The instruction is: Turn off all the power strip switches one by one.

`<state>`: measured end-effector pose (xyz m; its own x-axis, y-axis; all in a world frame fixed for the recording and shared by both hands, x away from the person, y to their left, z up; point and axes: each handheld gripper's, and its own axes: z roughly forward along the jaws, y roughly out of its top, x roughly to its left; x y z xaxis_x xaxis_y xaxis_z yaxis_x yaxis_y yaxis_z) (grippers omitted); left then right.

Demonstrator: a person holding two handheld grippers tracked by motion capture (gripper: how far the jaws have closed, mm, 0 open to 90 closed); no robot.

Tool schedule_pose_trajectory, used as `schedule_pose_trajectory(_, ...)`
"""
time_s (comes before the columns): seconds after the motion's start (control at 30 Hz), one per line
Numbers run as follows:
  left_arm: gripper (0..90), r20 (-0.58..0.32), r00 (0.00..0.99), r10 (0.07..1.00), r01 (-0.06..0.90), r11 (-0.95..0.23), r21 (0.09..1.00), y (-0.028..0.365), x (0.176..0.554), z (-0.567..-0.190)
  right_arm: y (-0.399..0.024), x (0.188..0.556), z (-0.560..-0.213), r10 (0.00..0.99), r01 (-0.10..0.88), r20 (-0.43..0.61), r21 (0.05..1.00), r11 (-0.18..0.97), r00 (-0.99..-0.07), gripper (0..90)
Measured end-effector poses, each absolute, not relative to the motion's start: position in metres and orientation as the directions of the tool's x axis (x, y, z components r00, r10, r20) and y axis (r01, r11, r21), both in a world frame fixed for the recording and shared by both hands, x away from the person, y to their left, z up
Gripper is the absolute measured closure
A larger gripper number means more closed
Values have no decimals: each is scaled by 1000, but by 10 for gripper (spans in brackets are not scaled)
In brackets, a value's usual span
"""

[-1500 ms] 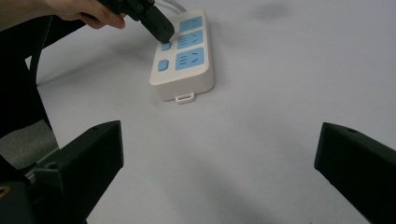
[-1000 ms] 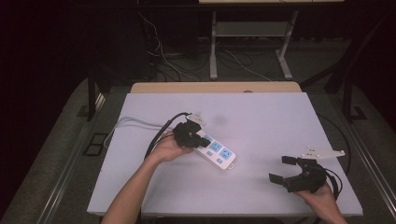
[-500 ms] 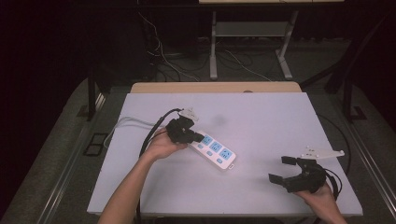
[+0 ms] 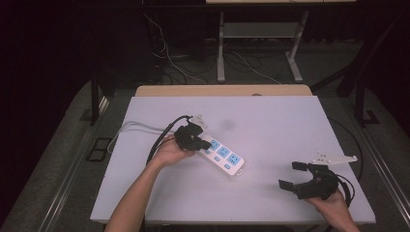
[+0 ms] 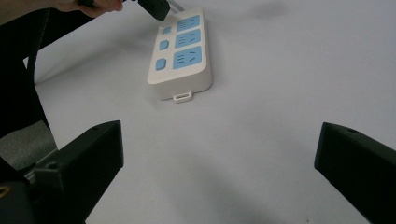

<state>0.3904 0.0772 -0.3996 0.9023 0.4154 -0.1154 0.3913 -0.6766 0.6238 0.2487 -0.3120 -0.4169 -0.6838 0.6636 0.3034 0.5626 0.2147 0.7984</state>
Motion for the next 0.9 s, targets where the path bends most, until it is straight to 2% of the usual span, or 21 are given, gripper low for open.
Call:
schedule_pose_trajectory(0.73,894,-126,894,430,413,-681,605,76,392,-410,-312,248,-417,661,564,303,796,221,-687,11)
schedule_pose_trajectory(0.9,897,-159,886,435,435,-662,611,78,395,-412,-310,248,-417,659,566,304,793,226,-688,11)
